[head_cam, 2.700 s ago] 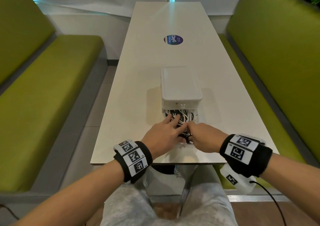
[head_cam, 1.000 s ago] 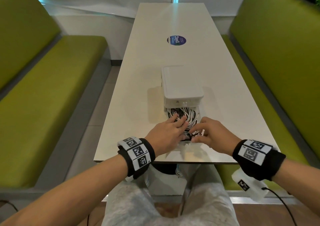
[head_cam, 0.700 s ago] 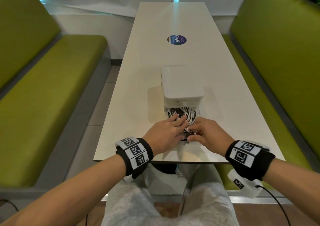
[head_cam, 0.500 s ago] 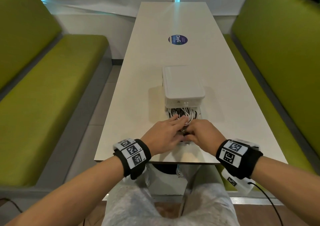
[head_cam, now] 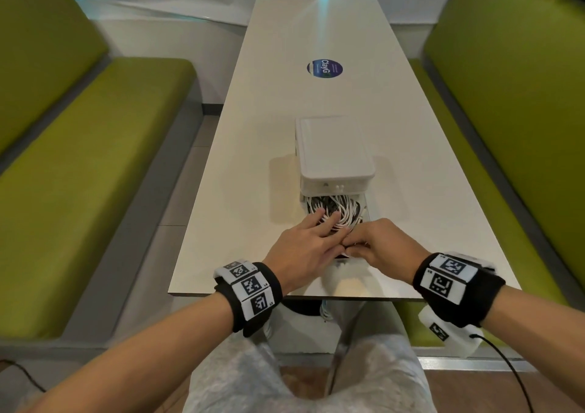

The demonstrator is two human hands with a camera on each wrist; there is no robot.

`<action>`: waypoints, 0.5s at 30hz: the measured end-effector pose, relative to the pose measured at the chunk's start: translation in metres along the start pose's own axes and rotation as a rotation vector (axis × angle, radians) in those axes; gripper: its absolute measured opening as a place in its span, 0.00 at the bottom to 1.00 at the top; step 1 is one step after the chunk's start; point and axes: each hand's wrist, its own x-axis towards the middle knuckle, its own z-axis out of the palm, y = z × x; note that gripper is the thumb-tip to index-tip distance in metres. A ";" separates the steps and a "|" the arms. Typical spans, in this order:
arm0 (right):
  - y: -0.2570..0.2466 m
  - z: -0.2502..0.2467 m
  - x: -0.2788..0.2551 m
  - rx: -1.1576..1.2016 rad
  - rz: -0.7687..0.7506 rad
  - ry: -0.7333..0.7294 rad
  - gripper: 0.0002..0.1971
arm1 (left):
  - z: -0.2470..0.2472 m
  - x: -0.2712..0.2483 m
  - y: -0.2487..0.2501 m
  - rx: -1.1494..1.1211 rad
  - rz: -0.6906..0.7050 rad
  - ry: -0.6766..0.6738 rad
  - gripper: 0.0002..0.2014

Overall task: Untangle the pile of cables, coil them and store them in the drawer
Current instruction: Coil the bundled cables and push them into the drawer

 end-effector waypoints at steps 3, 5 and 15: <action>0.001 0.012 0.005 -0.090 -0.020 0.043 0.07 | 0.007 -0.001 -0.002 0.003 -0.026 -0.023 0.23; 0.002 0.017 0.008 -0.127 0.026 0.067 0.08 | 0.006 -0.001 -0.003 0.056 -0.003 -0.021 0.22; 0.011 -0.028 0.000 -0.402 -0.135 0.218 0.31 | 0.005 0.004 -0.005 0.055 0.000 0.043 0.22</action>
